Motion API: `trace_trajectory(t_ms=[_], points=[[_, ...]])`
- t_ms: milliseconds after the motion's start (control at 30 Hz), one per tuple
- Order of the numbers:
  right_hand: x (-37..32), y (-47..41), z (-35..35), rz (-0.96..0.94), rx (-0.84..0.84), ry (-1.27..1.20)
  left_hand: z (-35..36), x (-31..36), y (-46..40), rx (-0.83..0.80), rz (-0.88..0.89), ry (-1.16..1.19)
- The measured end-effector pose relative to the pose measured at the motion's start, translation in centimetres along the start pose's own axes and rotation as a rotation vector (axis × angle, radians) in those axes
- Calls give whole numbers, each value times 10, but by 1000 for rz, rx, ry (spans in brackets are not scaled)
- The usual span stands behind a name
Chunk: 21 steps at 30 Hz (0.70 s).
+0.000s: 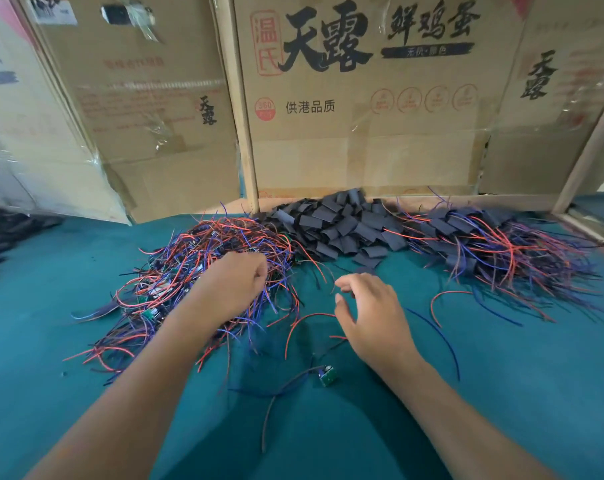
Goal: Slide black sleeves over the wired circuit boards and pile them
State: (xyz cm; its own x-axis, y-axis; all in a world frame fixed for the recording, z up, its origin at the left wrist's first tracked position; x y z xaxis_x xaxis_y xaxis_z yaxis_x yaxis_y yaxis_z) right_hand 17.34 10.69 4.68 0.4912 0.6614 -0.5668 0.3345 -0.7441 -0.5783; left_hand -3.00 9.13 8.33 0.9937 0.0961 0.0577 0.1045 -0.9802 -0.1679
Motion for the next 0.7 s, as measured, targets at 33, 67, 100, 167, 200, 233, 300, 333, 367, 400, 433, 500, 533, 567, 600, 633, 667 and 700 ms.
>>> trace_trajectory(t_ms=[33, 67, 100, 167, 200, 233, 300, 333, 367, 400, 433, 500, 533, 567, 600, 633, 667, 700], points=[[0, 1, -1, -9, 12, 0, 0, -22, 3, -85, -12, -87], [1, 1, -3, -10, 24, -1, 0, -43, 10, -155, -23, -167], [2, 0, -4, -8, 31, 2, 0, -63, 18, -205, -40, -226], [5, -2, -3, -6, 35, 12, 7, -91, 38, -279, -91, -271], [5, -3, -1, -4, 36, 17, 14, -98, 47, -307, -124, -264], [4, -4, 1, -6, 33, 20, 21, -102, 55, -322, -153, -249], [0, -3, 5, -16, 22, 23, 30, -106, 65, -290, -181, -244], [0, -3, 5, -17, 20, 23, 31, -106, 68, -255, -177, -247], [0, -3, 5, -12, 20, 22, 32, -107, 71, -235, -175, -240], [1, -3, 4, -4, 21, 17, 33, -108, 74, -235, -172, -227], [3, -3, 3, 4, 23, 13, 36, -107, 78, -248, -158, -227], [4, -3, 2, 17, 18, 10, 42, -103, 84, -247, -106, -253], [5, -2, 2, 21, 15, 12, 42, -100, 85, -226, -94, -255], [5, -2, 2, 23, 14, 14, 40, -98, 86, -196, -96, -252], [6, -2, 2, 26, 15, 13, 37, -97, 86, -163, -102, -259], [7, -2, 3, 29, 13, 11, 34, -94, 85, -133, -102, -281], [8, -3, 3, 33, 10, 11, 29, -91, 83, -103, -96, -313], [9, -3, 3, 39, 7, 12, 23, -89, 81, -61, -91, -337]])
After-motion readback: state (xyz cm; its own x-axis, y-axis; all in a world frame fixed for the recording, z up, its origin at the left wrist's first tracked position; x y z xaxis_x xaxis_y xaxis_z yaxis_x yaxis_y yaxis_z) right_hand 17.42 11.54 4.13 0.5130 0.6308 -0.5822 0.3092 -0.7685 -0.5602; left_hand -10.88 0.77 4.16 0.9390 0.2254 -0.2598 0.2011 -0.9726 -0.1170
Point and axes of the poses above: each hand's wrist, its own y-axis away from the middle knuckle, its own z-axis out of the palm, x = y × z, the point moved 10 cm from there along -y, towards the middle knuckle, and after that the axes turned 11 degrees about -y, right-handed, at the moved point
